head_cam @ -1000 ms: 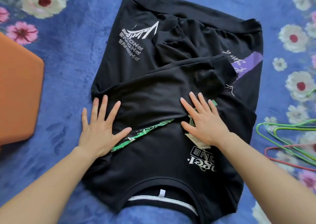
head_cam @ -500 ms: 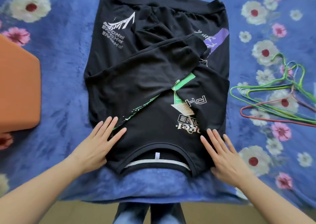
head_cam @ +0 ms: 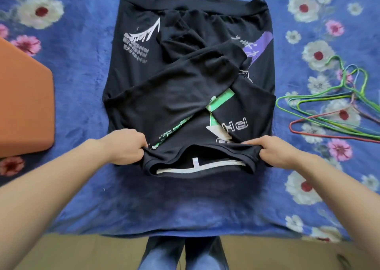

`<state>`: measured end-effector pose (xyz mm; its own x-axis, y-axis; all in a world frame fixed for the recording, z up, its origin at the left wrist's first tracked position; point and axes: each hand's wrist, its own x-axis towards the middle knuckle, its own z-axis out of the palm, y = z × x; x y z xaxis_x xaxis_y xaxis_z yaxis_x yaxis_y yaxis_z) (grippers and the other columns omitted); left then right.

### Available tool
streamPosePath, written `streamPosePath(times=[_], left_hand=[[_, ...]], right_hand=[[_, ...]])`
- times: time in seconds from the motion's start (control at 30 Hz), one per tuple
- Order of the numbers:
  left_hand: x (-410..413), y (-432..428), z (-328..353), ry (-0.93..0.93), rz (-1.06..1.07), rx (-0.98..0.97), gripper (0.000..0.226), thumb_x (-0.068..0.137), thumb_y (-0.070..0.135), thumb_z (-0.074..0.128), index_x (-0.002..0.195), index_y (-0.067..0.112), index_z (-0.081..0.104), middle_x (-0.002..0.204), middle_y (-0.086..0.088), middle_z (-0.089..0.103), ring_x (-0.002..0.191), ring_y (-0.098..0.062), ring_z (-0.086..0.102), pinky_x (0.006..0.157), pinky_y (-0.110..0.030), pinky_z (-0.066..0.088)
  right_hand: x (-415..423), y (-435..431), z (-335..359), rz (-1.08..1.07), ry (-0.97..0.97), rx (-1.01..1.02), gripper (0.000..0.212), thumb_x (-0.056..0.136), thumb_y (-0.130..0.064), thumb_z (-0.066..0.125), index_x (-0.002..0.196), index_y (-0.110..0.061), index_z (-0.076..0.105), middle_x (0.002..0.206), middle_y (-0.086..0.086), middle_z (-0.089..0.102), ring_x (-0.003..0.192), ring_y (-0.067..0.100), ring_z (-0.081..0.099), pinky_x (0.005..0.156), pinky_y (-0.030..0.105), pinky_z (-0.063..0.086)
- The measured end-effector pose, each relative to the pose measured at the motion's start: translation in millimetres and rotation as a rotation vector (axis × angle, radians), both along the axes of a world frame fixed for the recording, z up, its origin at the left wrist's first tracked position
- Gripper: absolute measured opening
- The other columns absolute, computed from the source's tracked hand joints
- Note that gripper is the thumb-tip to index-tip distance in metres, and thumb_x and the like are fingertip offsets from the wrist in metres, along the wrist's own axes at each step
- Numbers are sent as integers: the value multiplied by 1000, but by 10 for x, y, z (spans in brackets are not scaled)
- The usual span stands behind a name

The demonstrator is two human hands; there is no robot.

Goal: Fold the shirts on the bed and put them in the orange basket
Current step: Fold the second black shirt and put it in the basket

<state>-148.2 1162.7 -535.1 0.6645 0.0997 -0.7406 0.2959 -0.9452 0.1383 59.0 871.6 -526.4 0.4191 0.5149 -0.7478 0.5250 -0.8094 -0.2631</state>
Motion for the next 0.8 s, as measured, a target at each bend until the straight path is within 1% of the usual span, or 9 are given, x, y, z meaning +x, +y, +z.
streamPosePath(times=[0.07, 0.13, 0.23, 0.33, 0.43, 0.5, 0.63, 0.73, 0.8], left_hand=[[29, -57, 87, 135, 5, -111, 27, 78, 9, 47, 92, 13, 69, 97, -9, 69, 82, -26, 53, 66, -25, 37], [-12, -165, 146, 333, 15, -219, 20, 75, 8, 50, 85, 6, 68, 79, -9, 66, 68, -21, 48, 58, -26, 36], [-114, -298, 126, 650, 96, -382, 9, 69, 9, 54, 71, 7, 62, 58, 1, 49, 57, -16, 42, 51, -22, 36], [-135, -155, 134, 664, 191, -495, 12, 62, 9, 52, 51, 10, 53, 46, 6, 46, 54, -18, 42, 53, -21, 37], [26, 217, 205, 539, 439, -517, 8, 44, 20, 49, 40, 15, 51, 48, -2, 48, 51, -22, 44, 53, -24, 32], [193, 540, 272, 433, 603, -556, 10, 38, 23, 54, 43, 14, 51, 51, -8, 47, 49, -22, 43, 49, -23, 28], [608, 1174, 377, 212, 900, -560, 48, 25, 35, 69, 57, 1, 58, 64, -21, 52, 57, -29, 47, 58, -24, 31], [1021, 1296, 494, -140, 1172, -627, 15, 51, 28, 63, 52, 13, 60, 58, -11, 56, 45, -19, 54, 50, -20, 41], [1250, 1341, 398, -357, 1334, -580, 18, 73, 39, 57, 66, 22, 55, 66, -2, 51, 50, -12, 51, 57, -25, 39]], right_hand=[[8, -49, 70, -66, 189, -77, 59, 74, 8, 34, 108, -25, 70, 74, -10, 67, 70, 7, 60, 59, 15, 41], [-42, -94, 113, -75, 366, -202, 39, 71, 4, 39, 90, -9, 70, 54, -9, 56, 52, 9, 50, 48, 17, 39], [-91, -150, 160, 41, 453, -411, 18, 61, -7, 49, 71, -14, 63, 63, -6, 57, 68, 14, 49, 61, 21, 41], [35, -117, 251, -12, 496, -428, 26, 43, -14, 47, 66, -10, 59, 61, 0, 53, 65, 17, 47, 59, 25, 38], [340, 104, 429, -141, 430, -320, 12, 50, -7, 54, 58, -15, 49, 55, -2, 47, 59, 16, 42, 47, 21, 31], [634, 300, 514, -228, 323, -227, 18, 64, 3, 57, 60, -13, 49, 62, 4, 49, 60, 19, 44, 46, 23, 31], [1227, 713, 673, -463, 224, -70, 21, 68, 2, 54, 54, -12, 48, 48, 6, 46, 40, 20, 43, 39, 17, 28], [1608, 980, 652, -490, 43, 173, 17, 74, -10, 58, 58, -15, 56, 55, 3, 50, 54, 18, 45, 49, 24, 32], [1799, 1092, 452, -491, -140, 321, 9, 81, -21, 61, 85, -17, 67, 82, 4, 64, 79, 20, 57, 72, 31, 45]])
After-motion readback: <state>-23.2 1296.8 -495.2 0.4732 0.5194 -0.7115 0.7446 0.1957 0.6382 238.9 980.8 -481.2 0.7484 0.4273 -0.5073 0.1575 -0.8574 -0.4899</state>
